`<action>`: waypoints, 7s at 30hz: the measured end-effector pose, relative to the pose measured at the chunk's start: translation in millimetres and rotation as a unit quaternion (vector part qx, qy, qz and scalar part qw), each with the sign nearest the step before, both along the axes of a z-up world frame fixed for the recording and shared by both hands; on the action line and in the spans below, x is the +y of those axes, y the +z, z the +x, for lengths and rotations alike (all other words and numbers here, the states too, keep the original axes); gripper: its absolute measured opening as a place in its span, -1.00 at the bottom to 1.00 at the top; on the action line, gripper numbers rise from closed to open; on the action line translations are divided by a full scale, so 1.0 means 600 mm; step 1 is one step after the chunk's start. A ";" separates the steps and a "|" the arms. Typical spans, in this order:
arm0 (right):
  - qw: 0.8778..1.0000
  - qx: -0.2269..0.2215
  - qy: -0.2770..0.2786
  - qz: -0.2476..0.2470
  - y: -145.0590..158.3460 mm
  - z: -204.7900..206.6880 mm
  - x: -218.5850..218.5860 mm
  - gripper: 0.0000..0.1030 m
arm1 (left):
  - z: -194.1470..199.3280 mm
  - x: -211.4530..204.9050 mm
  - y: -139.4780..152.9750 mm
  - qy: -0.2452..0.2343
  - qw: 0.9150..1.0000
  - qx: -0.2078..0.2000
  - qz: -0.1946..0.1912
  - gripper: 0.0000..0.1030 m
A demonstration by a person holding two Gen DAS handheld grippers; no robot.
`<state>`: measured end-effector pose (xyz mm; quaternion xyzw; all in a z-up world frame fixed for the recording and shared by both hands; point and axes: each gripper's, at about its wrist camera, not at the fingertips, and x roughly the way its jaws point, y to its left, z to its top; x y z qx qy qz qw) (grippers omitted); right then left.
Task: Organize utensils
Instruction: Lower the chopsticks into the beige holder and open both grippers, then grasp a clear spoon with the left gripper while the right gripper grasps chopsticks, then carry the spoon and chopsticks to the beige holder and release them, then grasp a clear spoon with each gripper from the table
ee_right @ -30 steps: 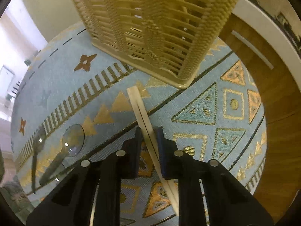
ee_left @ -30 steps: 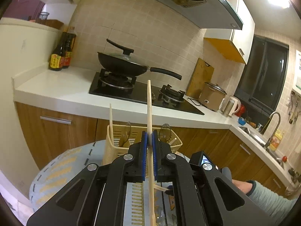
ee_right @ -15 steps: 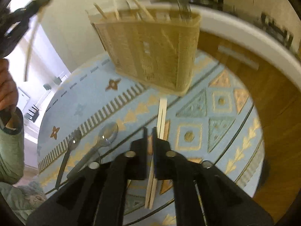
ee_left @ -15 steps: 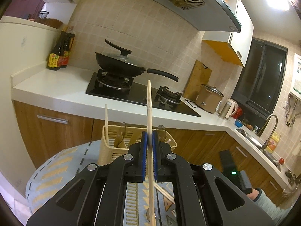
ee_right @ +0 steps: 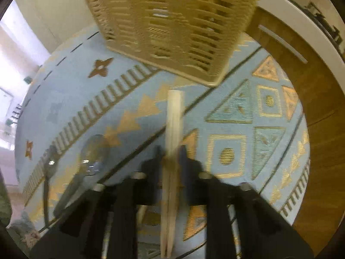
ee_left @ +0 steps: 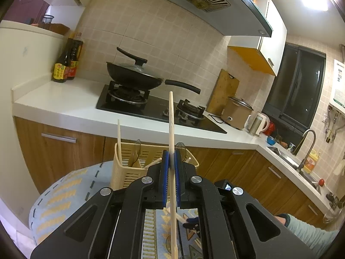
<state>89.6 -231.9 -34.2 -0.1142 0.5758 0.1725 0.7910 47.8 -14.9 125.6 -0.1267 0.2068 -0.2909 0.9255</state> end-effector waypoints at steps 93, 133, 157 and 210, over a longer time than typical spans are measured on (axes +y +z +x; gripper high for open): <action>0.971 -0.167 -0.141 0.094 0.125 -0.152 -0.059 0.01 | -0.031 -0.004 -0.126 0.047 0.989 0.108 0.087 0.35; 0.984 -0.073 -0.131 0.100 0.035 -0.250 -0.044 -0.81 | -0.014 -0.197 -0.246 -0.031 0.948 0.191 0.254 -0.40; 0.861 -0.434 -0.074 0.253 0.384 -0.097 -0.069 -0.81 | 0.020 -0.036 0.117 0.091 0.991 -0.063 0.076 -0.40; 0.964 -0.180 -0.141 0.136 0.135 -0.186 -0.028 0.03 | -0.060 -0.013 -0.121 0.060 0.976 0.116 0.175 0.18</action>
